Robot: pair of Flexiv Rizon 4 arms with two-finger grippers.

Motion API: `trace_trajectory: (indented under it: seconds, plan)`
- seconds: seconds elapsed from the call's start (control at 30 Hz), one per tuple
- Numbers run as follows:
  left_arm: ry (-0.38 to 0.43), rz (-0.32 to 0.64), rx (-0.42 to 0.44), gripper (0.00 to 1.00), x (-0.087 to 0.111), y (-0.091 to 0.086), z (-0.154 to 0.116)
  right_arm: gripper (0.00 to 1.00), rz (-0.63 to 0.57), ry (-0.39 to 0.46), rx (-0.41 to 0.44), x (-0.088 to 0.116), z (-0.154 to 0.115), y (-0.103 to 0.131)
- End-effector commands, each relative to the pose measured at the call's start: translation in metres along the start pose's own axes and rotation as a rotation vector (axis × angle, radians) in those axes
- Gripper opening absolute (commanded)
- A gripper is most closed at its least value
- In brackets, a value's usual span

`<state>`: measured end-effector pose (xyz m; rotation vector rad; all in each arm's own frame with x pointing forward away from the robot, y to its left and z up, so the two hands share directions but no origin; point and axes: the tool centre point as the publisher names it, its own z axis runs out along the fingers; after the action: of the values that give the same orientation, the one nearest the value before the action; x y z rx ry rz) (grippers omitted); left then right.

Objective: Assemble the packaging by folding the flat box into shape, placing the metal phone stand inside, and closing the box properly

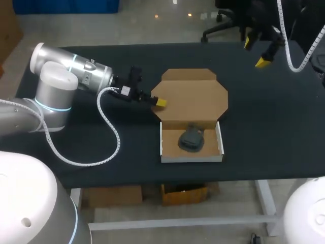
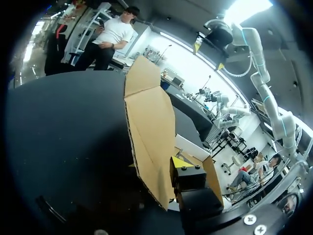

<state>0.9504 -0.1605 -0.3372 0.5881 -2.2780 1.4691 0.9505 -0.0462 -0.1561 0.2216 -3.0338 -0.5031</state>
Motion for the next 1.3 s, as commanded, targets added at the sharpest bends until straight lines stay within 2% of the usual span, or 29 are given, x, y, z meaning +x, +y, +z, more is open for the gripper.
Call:
trace_trajectory:
  seconds: [0.03, 0.83, 1.3]
  plan:
    - [0.013, 0.010, -0.003, 0.20, -0.001, 0.000, 0.000, 1.00, -0.001, 0.006, 0.008, -0.002, -0.002, 0.003]
    - [0.032, 0.103, -0.004, 0.16, 0.009, -0.002, 0.005, 1.00, -0.009, 0.003, 0.022, -0.004, -0.004, 0.009]
    - [0.047, 0.163, -0.001, 0.00, 0.013, -0.003, 0.005, 1.00, -0.010, 0.001, 0.026, -0.004, -0.005, 0.011]
